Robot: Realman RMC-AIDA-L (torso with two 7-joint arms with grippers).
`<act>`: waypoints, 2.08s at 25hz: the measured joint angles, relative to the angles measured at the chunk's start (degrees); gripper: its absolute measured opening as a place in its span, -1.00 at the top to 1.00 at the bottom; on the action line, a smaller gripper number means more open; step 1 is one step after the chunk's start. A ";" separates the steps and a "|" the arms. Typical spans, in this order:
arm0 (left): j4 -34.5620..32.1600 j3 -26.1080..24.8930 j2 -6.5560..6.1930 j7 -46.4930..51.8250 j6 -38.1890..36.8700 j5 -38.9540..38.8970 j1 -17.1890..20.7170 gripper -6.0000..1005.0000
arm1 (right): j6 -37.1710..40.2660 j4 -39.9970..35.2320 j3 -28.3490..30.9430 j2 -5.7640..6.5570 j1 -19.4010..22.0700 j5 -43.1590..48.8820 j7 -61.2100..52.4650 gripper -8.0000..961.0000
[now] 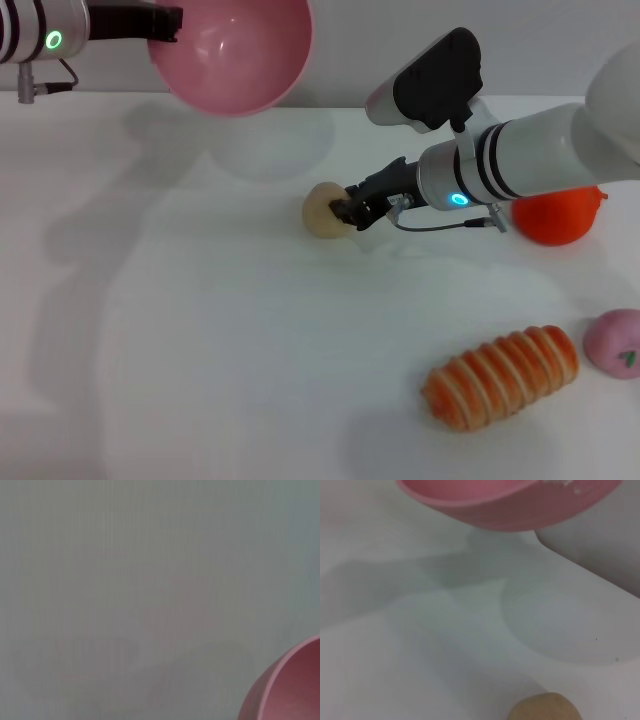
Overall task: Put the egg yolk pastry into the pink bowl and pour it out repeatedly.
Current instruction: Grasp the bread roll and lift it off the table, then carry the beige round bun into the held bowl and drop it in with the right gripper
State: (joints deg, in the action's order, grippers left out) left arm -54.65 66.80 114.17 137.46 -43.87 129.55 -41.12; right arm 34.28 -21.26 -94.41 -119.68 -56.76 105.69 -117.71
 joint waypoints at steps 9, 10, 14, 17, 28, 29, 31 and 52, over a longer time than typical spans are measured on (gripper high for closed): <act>-0.73 0.00 0.29 0.08 -0.06 0.00 0.40 0.81 | 1.54 -1.91 0.02 0.25 0.84 0.08 1.33 0.57; -0.73 0.00 0.31 0.09 -0.11 0.00 0.41 0.81 | 2.50 -3.24 0.05 0.35 1.42 0.14 1.31 0.58; -0.54 0.00 0.31 0.11 -0.64 -0.01 0.44 0.81 | 12.08 -15.08 0.80 1.43 6.82 1.36 -1.57 0.61; -0.34 0.00 0.28 0.15 -0.95 -0.01 0.44 0.81 | 19.30 -27.69 1.92 2.15 12.64 6.10 -5.68 0.70; 1.03 -0.43 0.27 0.86 -2.28 0.00 0.95 0.81 | 43.61 -63.14 13.33 0.91 25.22 10.29 -7.61 0.88; 1.10 -0.26 0.53 0.90 -3.18 0.00 1.07 0.81 | 44.26 -65.06 14.72 0.91 25.59 9.89 -7.60 0.88; 1.12 0.17 1.34 0.97 -6.49 0.00 1.18 0.80 | 44.65 -67.37 17.43 0.91 25.97 8.91 -7.17 0.89; -0.63 4.65 3.17 0.09 -20.75 0.00 0.00 0.80 | 26.33 -54.07 13.06 0.76 24.59 6.18 1.80 0.78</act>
State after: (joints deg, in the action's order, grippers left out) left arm -55.28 71.45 117.33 137.55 -64.62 129.55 -41.12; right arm 60.61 -75.33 -81.35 -118.91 -32.17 111.88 -115.91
